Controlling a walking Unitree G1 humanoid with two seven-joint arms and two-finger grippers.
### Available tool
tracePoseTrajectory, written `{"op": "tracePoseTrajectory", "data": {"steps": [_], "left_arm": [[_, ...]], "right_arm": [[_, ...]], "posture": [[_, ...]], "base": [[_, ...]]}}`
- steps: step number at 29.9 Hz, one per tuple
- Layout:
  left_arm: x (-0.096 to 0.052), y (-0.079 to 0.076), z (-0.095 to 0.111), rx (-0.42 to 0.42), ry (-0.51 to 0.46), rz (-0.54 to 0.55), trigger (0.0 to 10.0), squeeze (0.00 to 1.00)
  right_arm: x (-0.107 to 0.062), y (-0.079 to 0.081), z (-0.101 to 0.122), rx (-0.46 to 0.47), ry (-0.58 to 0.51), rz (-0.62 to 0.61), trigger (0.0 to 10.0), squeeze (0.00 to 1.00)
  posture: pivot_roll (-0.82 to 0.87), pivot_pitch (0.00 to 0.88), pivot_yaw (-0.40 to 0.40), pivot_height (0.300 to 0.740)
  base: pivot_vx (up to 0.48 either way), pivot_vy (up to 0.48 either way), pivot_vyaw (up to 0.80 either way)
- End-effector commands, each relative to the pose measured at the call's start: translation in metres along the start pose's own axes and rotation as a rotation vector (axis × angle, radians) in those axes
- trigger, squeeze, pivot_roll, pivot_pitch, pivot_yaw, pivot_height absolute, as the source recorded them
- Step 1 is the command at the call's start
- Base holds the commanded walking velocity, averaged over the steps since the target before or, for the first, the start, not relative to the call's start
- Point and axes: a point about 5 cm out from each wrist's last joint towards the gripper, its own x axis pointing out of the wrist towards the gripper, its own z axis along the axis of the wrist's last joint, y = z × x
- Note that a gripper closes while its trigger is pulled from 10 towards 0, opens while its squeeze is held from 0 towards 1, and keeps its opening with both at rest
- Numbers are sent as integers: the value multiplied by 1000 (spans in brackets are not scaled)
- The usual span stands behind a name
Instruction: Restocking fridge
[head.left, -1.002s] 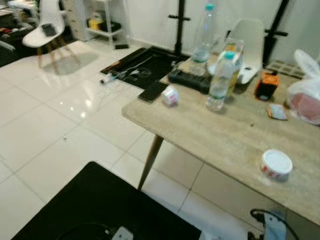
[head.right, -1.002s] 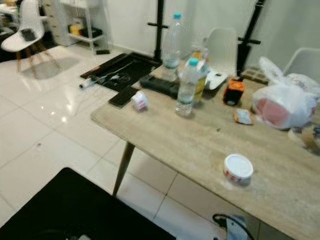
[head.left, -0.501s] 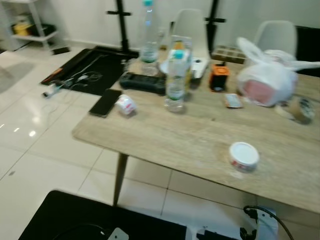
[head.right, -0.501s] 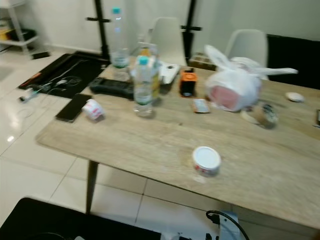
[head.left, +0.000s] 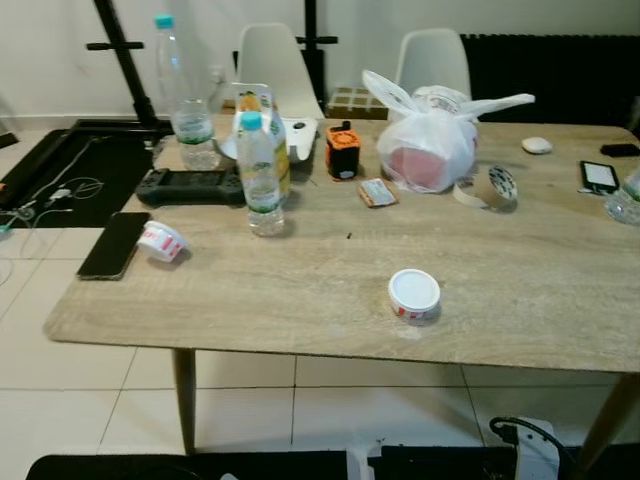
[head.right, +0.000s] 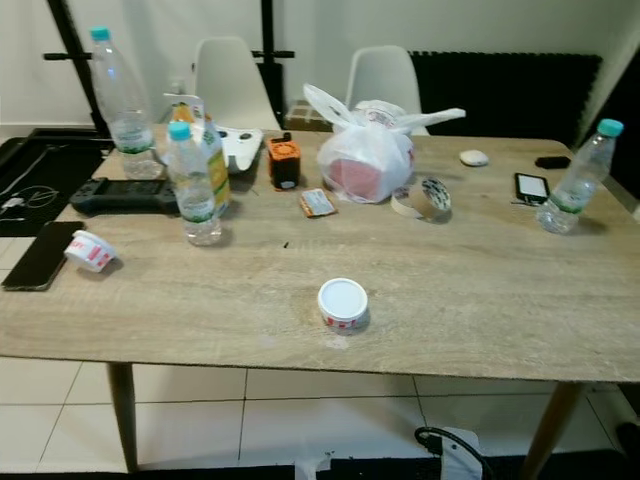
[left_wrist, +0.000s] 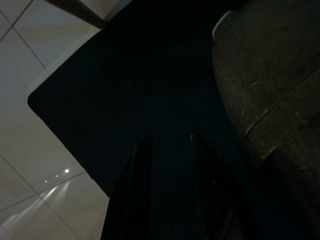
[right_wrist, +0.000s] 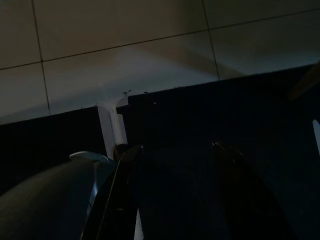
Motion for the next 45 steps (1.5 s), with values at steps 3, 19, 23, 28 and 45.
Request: {"op": "tracePoseTrajectory", "data": {"steps": [3,19,23,28,45], "left_arm": [[3,-3,33,-15,-126,-7,10000,267],[3,-3,33,-15,-125,5,10000,275],[3,-3,33,-15,-125,6,10000,271],[3,-3,33,-14,-125,7,10000,275],[3,-2,33,-12,-124,9,10000,271]], "right_arm": [[0,-1,-1,10,5,-6,10000,0],[0,-1,-1,4,8,-6,10000,0],[0,-1,-1,2,9,-6,10000,0],[0,-1,-1,1,8,-6,10000,0],[0,-1,0,-12,6,-7,10000,0]], "posture": [[1,0,-43,740],[3,0,-44,740],[3,0,-43,740],[3,0,-44,740],[4,0,-43,740]], "base": [[0,0,-731],[0,0,-727],[0,0,-730],[0,0,-730],[0,0,-692]]}}
